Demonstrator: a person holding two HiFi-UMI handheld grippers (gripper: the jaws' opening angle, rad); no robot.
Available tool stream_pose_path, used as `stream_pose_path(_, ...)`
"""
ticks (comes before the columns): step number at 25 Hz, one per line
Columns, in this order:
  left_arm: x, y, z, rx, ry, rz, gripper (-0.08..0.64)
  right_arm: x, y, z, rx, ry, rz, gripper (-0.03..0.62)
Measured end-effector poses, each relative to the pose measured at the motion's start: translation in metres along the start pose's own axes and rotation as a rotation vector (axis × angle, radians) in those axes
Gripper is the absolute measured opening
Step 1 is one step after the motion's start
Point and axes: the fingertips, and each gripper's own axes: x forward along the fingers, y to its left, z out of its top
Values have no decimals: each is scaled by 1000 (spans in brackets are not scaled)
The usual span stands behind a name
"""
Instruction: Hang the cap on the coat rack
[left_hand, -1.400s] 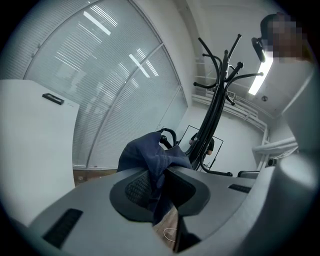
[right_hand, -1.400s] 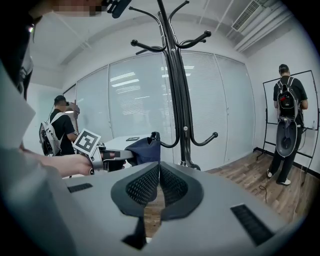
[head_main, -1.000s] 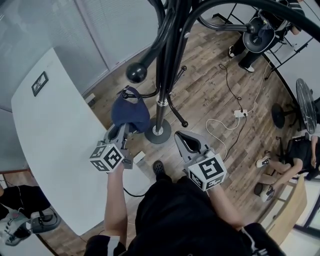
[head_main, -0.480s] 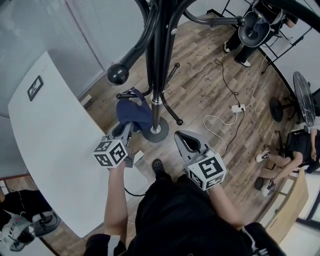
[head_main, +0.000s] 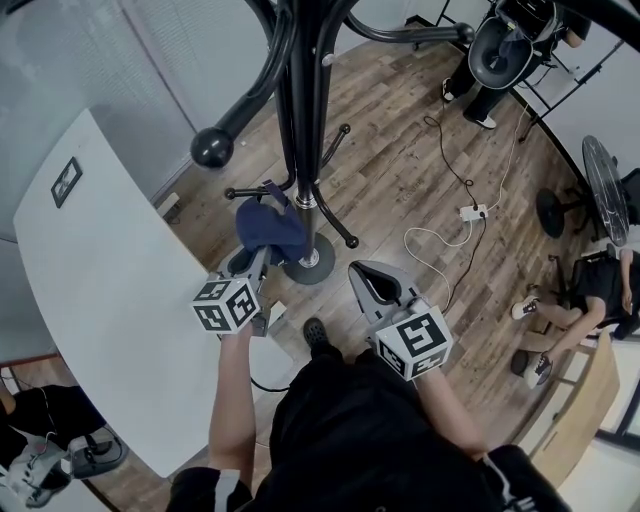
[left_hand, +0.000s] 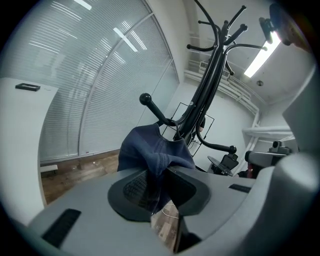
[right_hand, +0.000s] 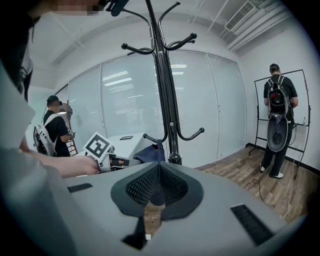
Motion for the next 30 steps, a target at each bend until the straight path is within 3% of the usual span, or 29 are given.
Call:
stream_pose_path(16, 7, -16, -26, -15, 87, 41, 182, -26, -19, -4, 2, -17, 16, 32)
stream_pose_path(19, 1, -22, -29, -17, 84, 78, 218, -33, -23, -2, -1, -28, 32, 32)
stream_pose_path(30, -31, -66, -36, -2, -1, 152, 224, -78, -28, -7, -22, -75, 129, 32)
